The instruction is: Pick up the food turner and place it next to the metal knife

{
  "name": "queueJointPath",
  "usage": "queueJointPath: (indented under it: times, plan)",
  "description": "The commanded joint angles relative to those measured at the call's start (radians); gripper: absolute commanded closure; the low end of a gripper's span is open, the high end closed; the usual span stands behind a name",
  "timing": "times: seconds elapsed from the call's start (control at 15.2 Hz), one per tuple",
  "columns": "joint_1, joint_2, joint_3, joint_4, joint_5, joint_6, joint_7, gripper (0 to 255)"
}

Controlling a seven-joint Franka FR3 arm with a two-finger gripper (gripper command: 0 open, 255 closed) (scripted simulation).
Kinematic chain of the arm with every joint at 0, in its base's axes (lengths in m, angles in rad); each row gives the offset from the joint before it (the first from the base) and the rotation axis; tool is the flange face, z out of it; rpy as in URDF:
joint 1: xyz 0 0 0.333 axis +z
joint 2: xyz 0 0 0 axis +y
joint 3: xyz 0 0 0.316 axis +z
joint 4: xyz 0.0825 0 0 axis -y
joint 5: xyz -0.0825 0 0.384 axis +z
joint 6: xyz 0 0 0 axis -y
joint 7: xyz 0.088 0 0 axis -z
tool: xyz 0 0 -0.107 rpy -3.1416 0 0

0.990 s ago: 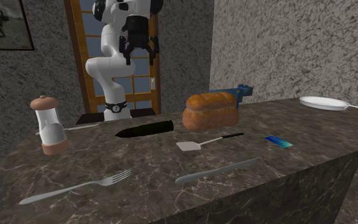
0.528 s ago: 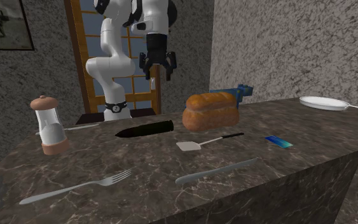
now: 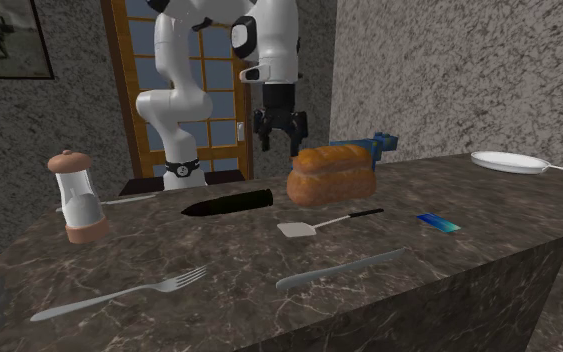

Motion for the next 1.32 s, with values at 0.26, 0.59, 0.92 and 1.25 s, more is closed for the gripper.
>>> queueJointPath:
  times: [0.26,0.59,0.92,1.25]
  plan:
    - [-0.039,0.362,0.083,0.152,-0.298,0.104,0.444,0]
    - [0.095,0.612,-0.035,0.320,-0.481,0.122,0.723,0]
    - [0.161,0.714,-0.099,0.392,-0.533,0.143,0.813,0]
    - [0.190,0.767,-0.133,0.390,-0.576,0.193,0.840,0]
